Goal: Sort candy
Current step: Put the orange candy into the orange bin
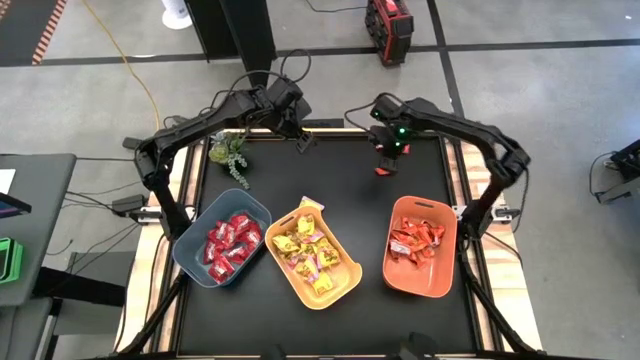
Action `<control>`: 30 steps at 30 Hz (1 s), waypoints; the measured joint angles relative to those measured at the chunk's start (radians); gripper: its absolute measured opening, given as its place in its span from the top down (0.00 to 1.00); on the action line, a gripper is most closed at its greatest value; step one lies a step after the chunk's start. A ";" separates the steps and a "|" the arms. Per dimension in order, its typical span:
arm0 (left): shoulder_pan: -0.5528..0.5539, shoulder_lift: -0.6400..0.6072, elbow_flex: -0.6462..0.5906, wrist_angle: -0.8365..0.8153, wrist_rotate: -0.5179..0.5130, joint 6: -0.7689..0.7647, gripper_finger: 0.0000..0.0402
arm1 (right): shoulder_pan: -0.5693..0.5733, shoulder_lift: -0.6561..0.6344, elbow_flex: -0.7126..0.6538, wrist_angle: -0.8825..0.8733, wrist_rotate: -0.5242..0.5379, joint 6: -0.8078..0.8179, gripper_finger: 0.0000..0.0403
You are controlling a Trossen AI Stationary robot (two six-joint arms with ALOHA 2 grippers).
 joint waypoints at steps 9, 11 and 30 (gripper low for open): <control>-0.028 0.000 0.000 -0.002 0.000 0.001 0.28 | -0.018 0.158 0.000 -0.005 0.002 -0.013 0.32; -0.028 0.000 0.000 -0.002 -0.001 0.001 0.28 | -0.019 0.184 0.000 -0.005 0.011 -0.023 0.28; -0.028 0.000 0.000 0.004 -0.015 0.012 0.28 | -0.010 0.280 -0.005 0.017 0.076 -0.030 0.66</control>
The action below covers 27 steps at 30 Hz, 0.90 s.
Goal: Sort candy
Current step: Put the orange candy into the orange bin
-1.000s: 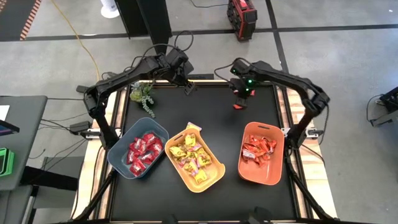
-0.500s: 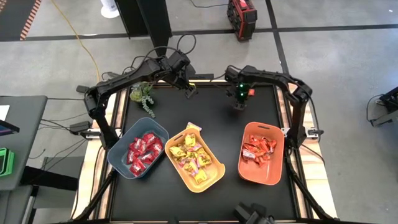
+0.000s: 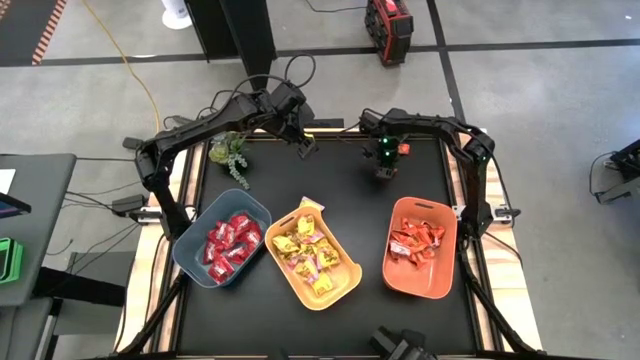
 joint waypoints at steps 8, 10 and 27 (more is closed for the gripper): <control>0.000 0.000 0.000 0.003 -0.011 0.007 0.28 | -0.001 -0.004 0.000 -0.026 -0.017 0.057 0.97; 0.000 0.000 0.000 0.003 -0.011 0.006 0.28 | 0.001 -0.015 -0.005 -0.046 -0.026 0.060 0.97; 0.008 0.000 0.000 0.016 -0.013 0.007 0.28 | 0.000 -0.584 0.044 -0.156 -0.511 -0.055 0.97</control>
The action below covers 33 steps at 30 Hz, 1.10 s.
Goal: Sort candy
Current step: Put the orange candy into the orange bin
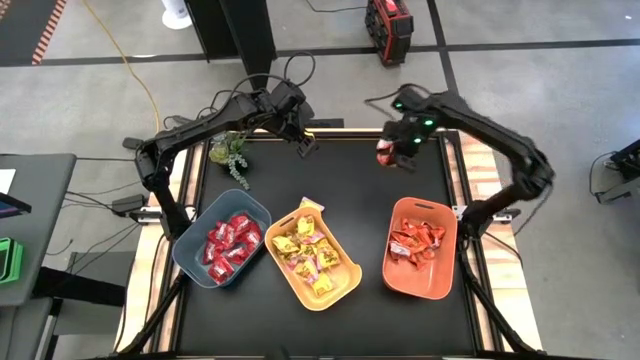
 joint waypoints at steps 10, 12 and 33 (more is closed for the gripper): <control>-0.003 0.052 0.000 0.006 0.020 -0.002 0.28 | -0.028 -0.228 0.002 -0.025 -0.513 0.014 0.96; -0.008 0.077 0.000 0.005 0.036 -0.003 0.28 | -0.027 -0.246 0.002 -0.079 -0.511 0.046 0.96; -0.035 0.160 0.000 0.037 0.055 0.008 0.28 | 0.377 -0.454 -0.295 -0.337 0.141 0.647 0.64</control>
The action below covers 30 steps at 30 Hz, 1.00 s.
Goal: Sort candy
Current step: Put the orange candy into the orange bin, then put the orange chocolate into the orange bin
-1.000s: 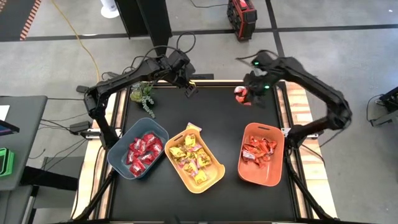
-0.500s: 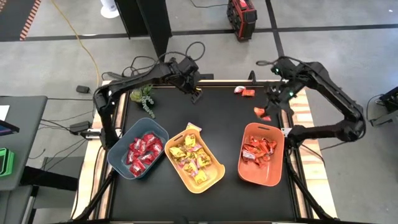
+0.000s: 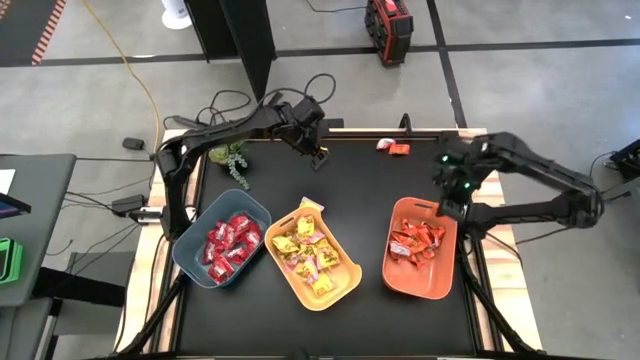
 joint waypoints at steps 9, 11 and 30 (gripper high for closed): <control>0.002 -0.001 0.000 -0.001 0.000 -0.009 0.28 | 0.040 0.090 -0.127 0.164 0.149 -0.112 0.29; 0.002 -0.001 0.000 -0.001 0.000 -0.010 0.28 | 0.000 0.099 -0.108 0.252 0.205 -0.148 0.28; -0.008 -0.001 0.000 -0.004 0.017 -0.032 0.28 | -0.571 0.620 0.063 0.679 0.368 -0.319 0.28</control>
